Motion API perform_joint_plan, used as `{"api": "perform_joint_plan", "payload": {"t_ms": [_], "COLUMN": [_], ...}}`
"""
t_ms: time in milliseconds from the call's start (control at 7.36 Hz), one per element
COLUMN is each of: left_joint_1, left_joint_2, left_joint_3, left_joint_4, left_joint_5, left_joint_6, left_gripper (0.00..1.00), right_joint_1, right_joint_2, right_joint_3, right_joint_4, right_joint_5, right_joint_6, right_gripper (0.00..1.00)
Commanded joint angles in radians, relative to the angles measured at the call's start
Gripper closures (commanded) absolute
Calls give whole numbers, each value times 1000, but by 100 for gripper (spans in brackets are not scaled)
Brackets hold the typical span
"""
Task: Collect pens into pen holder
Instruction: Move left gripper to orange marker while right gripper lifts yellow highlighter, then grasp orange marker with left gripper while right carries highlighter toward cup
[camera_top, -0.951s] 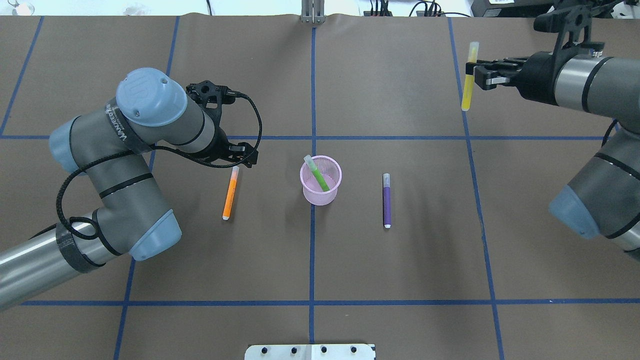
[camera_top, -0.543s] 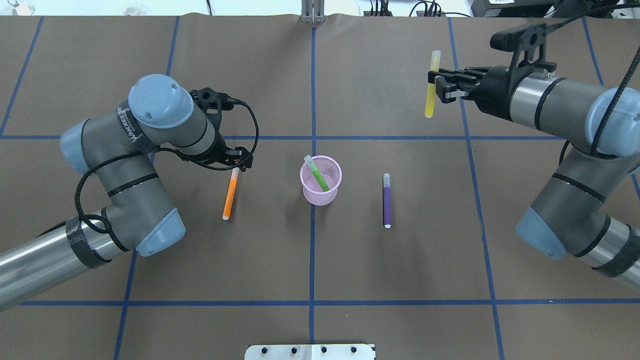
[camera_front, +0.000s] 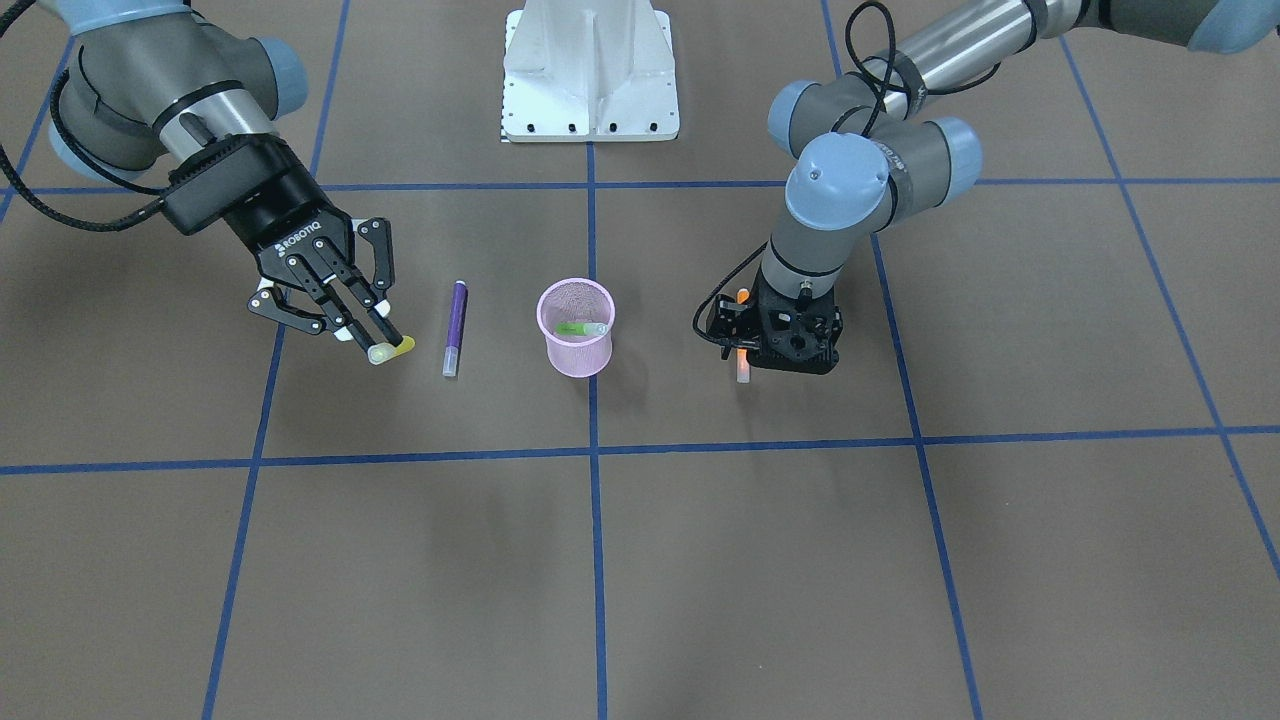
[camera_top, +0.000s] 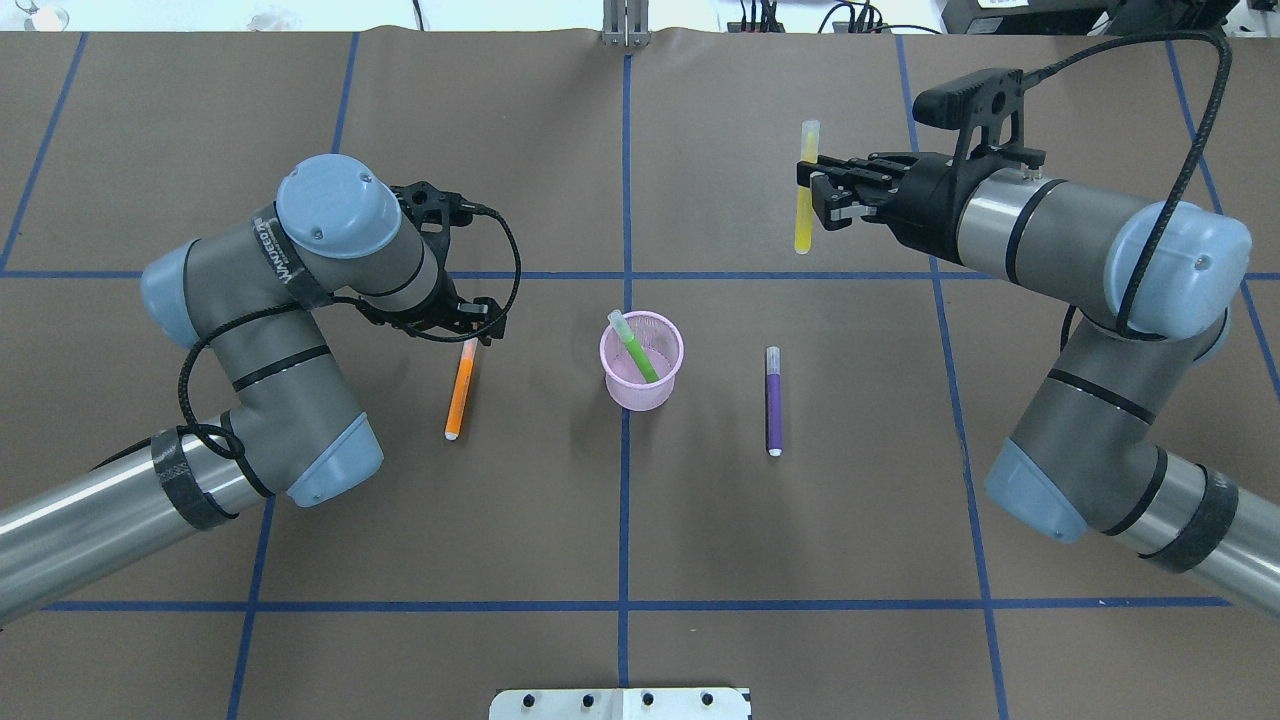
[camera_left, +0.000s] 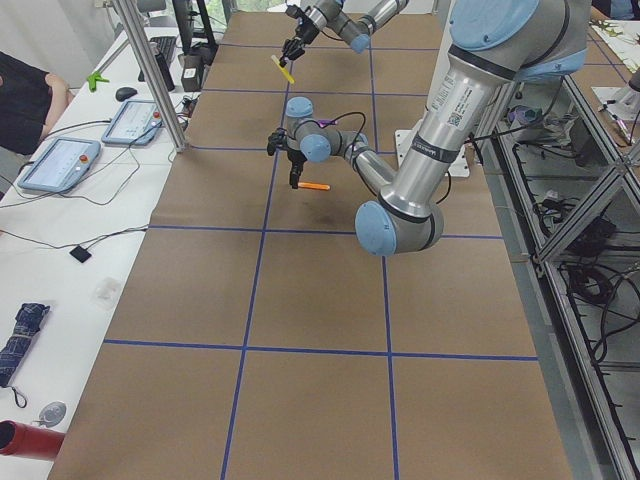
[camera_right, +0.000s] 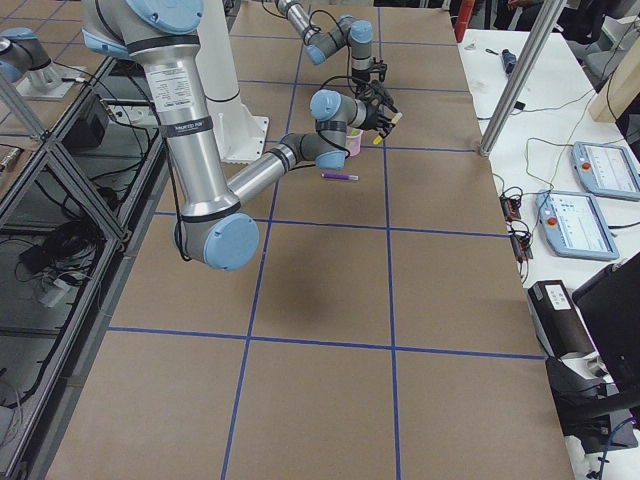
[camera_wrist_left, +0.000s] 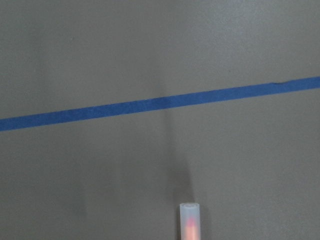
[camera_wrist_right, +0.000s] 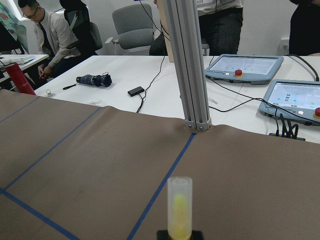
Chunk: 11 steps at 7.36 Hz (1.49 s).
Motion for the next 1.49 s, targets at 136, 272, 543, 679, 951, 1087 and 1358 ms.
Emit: {"api": "perform_joint_plan", "payload": {"t_ms": [136, 272, 543, 679, 951, 1087, 1358], "left_joint_1": [18, 21, 22, 22, 22, 22, 22], "left_joint_2": [-33, -31, -30, -30, -30, -30, -27], "left_joint_3": [38, 41, 53, 53, 52, 52, 52], "left_joint_4": [-3, -1, -3, -3, -3, -3, -3], "left_joint_5": [1, 1, 1, 1, -1, -2, -2], "left_joint_6": [-6, -4, 0, -1, -1, -3, -1], "left_gripper": [18, 21, 24, 25, 33, 33, 37], "right_joint_1": [-38, -43, -59, -61, -66, -67, -70], "right_joint_2": [16, 21, 42, 49, 58, 58, 62], "right_joint_3": [-6, -7, -10, -10, -10, -9, -10], "right_joint_4": [-4, -7, -12, -14, -41, -41, -41], "right_joint_5": [-20, -17, -20, -19, -19, -19, -20], "right_joint_6": [-5, -5, -5, -5, -5, -5, -5], "right_gripper": [100, 100, 100, 100, 100, 100, 100]}}
